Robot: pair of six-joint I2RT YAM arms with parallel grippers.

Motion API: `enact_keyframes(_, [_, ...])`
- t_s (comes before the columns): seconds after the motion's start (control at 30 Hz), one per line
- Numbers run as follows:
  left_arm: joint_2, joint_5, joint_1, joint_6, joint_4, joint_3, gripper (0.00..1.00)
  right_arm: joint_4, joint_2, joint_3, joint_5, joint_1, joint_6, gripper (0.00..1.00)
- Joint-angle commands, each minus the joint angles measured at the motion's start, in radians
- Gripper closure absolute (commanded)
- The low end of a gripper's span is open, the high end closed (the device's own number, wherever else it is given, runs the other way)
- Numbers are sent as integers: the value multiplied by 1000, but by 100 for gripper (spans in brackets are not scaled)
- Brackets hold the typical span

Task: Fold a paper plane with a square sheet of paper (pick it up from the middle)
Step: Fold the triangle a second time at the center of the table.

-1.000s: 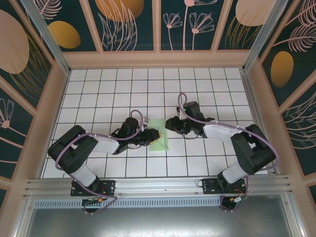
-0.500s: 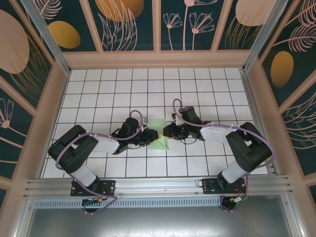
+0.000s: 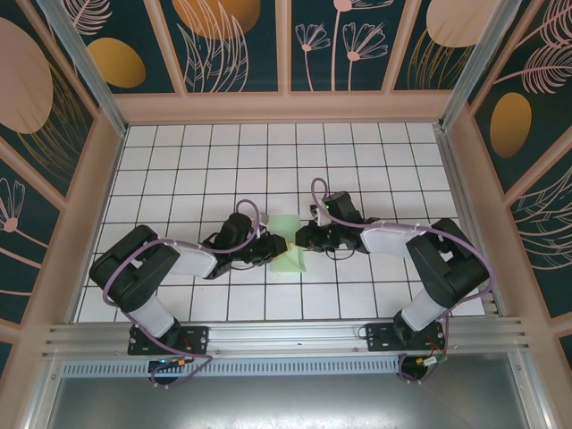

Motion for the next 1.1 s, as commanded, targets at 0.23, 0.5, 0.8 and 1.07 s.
enact_keyframes(0.23, [28, 17, -5, 2, 3, 19, 82, 21, 16, 23, 10, 1, -24, 85])
enact_keyframes(0.5, [18, 30, -5, 9, 6, 28, 79, -1, 49, 14, 49, 1, -52, 94])
enact_keyframes(0.8, [-40, 39, -4, 45, -40, 37, 74, -20, 67, -13, 90, 1, -86, 96])
enact_keyframes(1.07, [37, 62, -5, 31, -4, 65, 78, -28, 94, -7, 109, 1, -96, 97])
